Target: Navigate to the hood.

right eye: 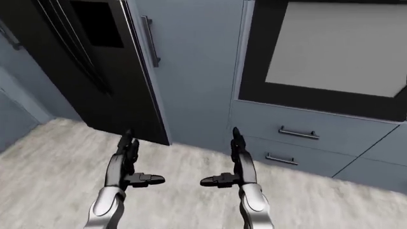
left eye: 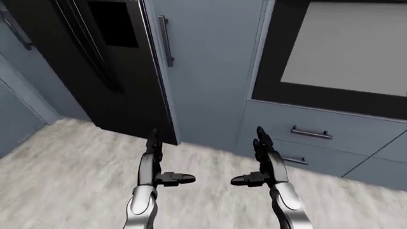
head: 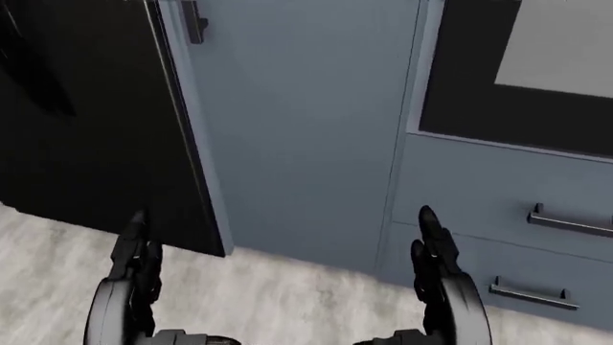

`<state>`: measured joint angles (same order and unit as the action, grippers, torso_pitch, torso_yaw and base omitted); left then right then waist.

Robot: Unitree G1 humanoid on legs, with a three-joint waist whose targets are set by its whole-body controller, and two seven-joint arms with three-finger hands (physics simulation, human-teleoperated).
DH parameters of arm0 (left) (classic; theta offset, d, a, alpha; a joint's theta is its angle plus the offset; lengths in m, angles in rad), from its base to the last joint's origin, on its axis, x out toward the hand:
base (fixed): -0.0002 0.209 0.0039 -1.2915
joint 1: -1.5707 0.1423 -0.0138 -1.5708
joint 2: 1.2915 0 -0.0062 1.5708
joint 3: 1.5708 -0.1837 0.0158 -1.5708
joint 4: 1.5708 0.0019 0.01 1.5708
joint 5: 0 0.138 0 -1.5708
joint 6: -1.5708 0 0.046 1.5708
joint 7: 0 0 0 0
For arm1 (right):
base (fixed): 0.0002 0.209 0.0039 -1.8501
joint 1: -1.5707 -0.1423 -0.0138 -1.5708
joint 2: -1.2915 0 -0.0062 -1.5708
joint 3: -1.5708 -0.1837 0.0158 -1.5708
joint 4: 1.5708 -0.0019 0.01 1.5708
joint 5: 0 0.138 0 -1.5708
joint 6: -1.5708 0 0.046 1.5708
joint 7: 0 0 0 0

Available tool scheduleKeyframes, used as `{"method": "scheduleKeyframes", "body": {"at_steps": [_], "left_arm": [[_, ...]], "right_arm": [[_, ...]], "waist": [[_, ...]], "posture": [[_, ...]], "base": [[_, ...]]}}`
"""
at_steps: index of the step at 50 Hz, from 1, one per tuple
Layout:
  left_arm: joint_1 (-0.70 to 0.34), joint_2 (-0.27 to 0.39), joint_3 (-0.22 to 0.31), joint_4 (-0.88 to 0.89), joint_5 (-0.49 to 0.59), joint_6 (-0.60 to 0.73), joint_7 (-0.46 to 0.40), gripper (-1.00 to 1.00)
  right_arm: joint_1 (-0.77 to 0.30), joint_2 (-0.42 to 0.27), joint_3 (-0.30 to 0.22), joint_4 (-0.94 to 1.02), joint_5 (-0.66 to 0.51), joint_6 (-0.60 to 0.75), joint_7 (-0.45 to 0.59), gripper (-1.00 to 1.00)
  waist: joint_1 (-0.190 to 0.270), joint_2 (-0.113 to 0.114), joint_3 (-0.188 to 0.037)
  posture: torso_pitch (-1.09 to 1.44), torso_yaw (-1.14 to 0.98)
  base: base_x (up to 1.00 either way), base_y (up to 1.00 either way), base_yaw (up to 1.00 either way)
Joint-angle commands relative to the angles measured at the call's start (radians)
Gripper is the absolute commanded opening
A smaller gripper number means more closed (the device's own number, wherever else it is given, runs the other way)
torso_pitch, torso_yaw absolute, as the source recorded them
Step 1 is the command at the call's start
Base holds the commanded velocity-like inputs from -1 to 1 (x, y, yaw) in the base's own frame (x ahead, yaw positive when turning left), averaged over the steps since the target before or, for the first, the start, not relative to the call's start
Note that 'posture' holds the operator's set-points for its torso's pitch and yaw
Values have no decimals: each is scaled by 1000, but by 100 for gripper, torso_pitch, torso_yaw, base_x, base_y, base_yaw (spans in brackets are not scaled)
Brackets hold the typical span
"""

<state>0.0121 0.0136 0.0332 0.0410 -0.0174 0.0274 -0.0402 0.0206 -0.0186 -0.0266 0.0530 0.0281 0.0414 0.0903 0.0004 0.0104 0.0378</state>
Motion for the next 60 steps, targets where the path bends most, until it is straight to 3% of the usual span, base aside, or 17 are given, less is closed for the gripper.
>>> {"method": "scheduleKeyframes", "body": {"at_steps": [1, 3, 5, 6, 8, 16, 19, 20, 22, 25, 31, 34, 44, 48, 49, 53, 60], "left_arm": [[-15, 5, 5, -36, -1, -29, 3, 100], [-15, 5, 5, -36, -1, -29, 3, 100], [-15, 5, 5, -36, -1, -29, 3, 100], [-15, 5, 5, -36, -1, -29, 3, 100], [-15, 5, 5, -36, -1, -29, 3, 100], [-15, 5, 5, -36, -1, -29, 3, 100], [-15, 5, 5, -36, -1, -29, 3, 100], [-15, 5, 5, -36, -1, -29, 3, 100], [-15, 5, 5, -36, -1, -29, 3, 100], [-15, 5, 5, -36, -1, -29, 3, 100], [-15, 5, 5, -36, -1, -29, 3, 100], [-15, 5, 5, -36, -1, -29, 3, 100], [-15, 5, 5, -36, -1, -29, 3, 100], [-15, 5, 5, -36, -1, -29, 3, 100], [-15, 5, 5, -36, -1, -29, 3, 100], [-15, 5, 5, -36, -1, -29, 3, 100], [-15, 5, 5, -36, -1, -29, 3, 100]], "right_arm": [[-18, 3, 5, -38, 5, -31, 6, 100], [-17, 3, 6, -42, 5, -27, 5, 100], [-17, 3, 6, -42, 4, -27, 5, 100], [-19, 3, 5, -36, 5, -31, 6, 100], [-20, 2, 5, -37, 5, -30, 6, 100], [-18, 3, 6, -42, 5, -28, 7, 100], [-19, 3, 7, -43, 5, -27, 7, 100], [-19, 3, 6, -39, 4, -31, 8, 100], [-16, 3, 7, -44, 4, -32, 7, 100], [-14, 4, 8, -49, 3, -28, 6, 100], [-16, 4, 6, -43, 5, -31, 5, 100], [-15, 4, 7, -45, 8, -28, 8, 100], [-15, 3, 1, -54, 14, -19, 1, 100], [-13, 3, 4, -54, 14, -20, 5, 100], [-15, 2, 4, -49, 13, -23, 6, 100], [-10, 2, 8, -53, 5, -29, 8, 100], [-11, 2, 12, -46, -5, -33, 13, 100]], "waist": [[1, 0, -13], [-1, 36, -16], [5, 103, -38], [15, 52, -21], [19, 55, -30], [14, -27, -14], [7, -109, -31], [-2, -61, -23], [3, -74, -18], [6, -55, -24], [0, 21, -13], [-2, 81, -37], [13, -14, -16], [5, -110, -32], [-3, -60, -22], [2, -64, -26], [0, 23, -13]], "posture": [[0, 0], [0, 0], [0, 0], [0, 0], [0, 0], [0, 0], [0, 0], [0, 0], [0, 0], [0, 0], [0, 0], [0, 0], [0, 0], [0, 0], [0, 0], [0, 0], [0, 0]], "base": [[0, 0, 38], [0, 0, 39], [0, 0, 39], [0, 0, 40], [0, 0, 39], [0, 0, 38], [0, 0, 37], [0, 0, 36], [0, 0, 38], [0, 0, 37], [0, 0, 35], [0, 0, 35], [0, 0, 35], [0, 0, 35], [0, 0, 36], [0, 0, 32], [0, 0, 26]]}}
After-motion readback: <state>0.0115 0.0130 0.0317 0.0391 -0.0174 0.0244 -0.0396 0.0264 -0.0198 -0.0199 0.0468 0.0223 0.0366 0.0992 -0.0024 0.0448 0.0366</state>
